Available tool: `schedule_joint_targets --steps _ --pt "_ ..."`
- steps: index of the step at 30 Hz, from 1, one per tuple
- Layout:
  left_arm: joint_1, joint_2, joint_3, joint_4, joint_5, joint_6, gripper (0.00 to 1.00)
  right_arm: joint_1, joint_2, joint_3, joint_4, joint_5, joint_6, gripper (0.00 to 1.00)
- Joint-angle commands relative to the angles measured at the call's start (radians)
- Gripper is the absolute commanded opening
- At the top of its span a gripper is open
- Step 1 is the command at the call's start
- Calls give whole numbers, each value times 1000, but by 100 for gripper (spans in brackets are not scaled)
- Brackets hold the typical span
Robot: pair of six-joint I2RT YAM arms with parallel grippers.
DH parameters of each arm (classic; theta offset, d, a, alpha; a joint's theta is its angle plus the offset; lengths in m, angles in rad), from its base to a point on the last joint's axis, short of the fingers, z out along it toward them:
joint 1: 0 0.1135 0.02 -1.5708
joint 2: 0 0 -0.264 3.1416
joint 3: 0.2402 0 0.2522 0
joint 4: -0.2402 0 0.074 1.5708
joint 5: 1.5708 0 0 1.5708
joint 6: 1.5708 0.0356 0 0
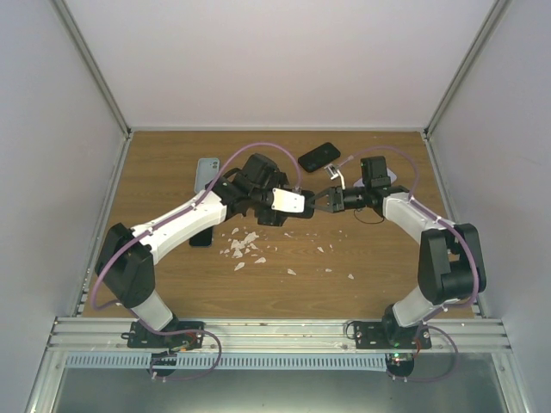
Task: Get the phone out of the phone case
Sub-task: Adjust the phone.
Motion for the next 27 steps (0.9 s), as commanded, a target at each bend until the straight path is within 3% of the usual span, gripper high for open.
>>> schedule_joint_targets --steps 1,9,16,27 --pt "-3 -42 23 145 -55 -32 99 -9 -24 65 -7 -75 -15 0" --pt "30 -94 67 145 -48 -192 99 -61 -6 251 -146 31 -140 1" --pt "163 -88 207 78 99 -541 99 -61 -50 398 -158 254 -252 1" --pt "427 -161 210 181 374 -1052 99 15 -58 562 -42 668 -382 0"
